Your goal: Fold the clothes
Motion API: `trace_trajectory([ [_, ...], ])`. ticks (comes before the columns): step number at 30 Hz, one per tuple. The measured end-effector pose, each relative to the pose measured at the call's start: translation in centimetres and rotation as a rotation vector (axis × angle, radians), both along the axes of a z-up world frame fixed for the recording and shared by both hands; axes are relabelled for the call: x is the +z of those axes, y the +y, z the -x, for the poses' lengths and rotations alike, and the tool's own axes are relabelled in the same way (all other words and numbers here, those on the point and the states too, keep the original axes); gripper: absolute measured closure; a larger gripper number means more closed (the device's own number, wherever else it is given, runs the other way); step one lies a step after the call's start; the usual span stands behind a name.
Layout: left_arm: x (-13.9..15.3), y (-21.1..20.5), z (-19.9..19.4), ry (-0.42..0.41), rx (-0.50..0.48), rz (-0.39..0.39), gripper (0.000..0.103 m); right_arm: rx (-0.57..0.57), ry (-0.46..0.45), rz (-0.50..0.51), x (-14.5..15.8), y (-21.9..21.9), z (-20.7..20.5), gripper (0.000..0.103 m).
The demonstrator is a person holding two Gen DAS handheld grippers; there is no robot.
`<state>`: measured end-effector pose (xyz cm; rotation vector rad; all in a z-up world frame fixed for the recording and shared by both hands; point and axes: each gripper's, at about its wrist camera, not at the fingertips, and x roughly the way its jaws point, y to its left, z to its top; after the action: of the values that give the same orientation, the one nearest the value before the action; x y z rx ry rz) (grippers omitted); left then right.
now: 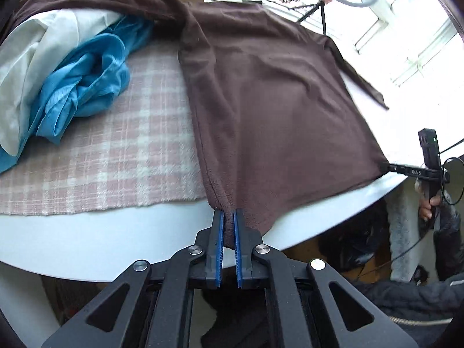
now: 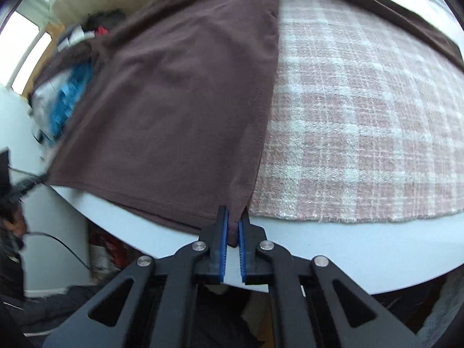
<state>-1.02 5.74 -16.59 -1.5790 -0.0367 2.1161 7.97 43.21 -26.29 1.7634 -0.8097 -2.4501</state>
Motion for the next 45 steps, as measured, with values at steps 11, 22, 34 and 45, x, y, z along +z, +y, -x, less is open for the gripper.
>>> trace_trajectory([
  [11,11.4,5.0,10.3,0.237,-0.067,0.019,0.097,-0.071,0.178,-0.005,11.8,8.1,6.2,0.097],
  [22,5.9,3.0,-0.2,0.066,-0.173,0.093,0.097,0.029,0.074,-0.073,13.5,3.9,1.0,0.097],
  [34,-1.2,0.2,-1.1,-0.173,-0.156,0.173,0.093,0.081,-0.214,0.001,1.9,1.5,-1.3,0.091],
  [45,15.6,6.1,18.3,0.230,-0.247,0.159,0.092,0.065,0.085,-0.260,20.7,6.9,8.5,0.078],
])
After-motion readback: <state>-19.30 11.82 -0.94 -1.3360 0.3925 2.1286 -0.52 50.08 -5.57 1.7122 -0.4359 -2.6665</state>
